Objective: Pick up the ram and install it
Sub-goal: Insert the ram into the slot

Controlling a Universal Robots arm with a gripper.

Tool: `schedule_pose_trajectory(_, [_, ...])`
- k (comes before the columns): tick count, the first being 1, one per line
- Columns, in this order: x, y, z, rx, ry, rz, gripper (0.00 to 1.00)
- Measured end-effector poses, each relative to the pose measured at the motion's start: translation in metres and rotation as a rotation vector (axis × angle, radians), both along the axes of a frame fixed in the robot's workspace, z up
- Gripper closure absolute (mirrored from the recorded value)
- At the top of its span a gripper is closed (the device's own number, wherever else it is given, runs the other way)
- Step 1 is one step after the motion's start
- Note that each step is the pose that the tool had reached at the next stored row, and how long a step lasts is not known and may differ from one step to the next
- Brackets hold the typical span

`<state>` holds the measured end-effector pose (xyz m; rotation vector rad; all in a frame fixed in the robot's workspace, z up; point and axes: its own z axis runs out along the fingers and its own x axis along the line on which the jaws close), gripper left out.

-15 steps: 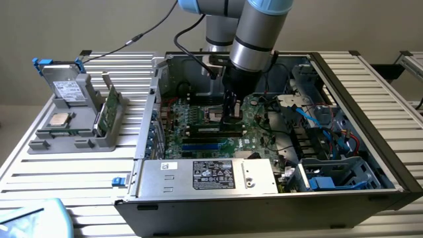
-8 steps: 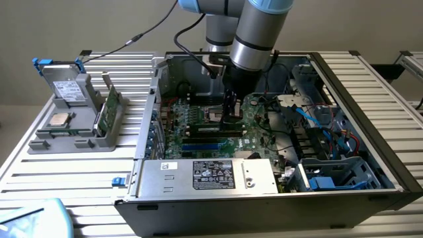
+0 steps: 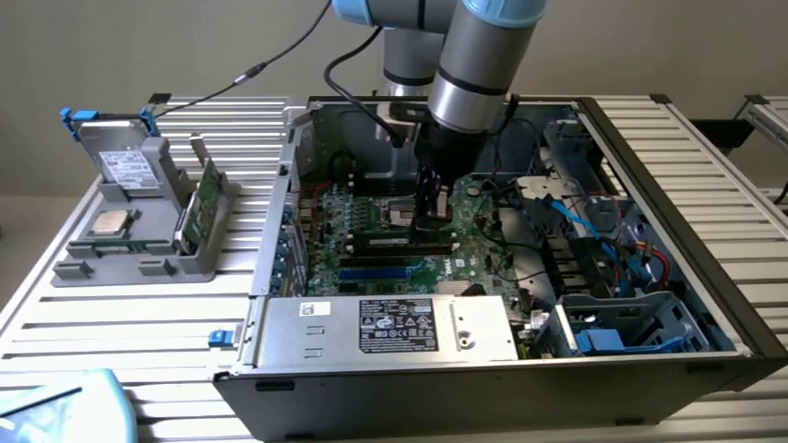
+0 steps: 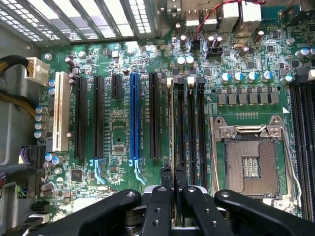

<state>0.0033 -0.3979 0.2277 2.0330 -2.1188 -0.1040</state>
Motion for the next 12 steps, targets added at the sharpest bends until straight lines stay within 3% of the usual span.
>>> schedule_pose_trajectory(12, [0.0007,0.0000,-0.0009,-0.0002,0.0038,0.006,0.87])
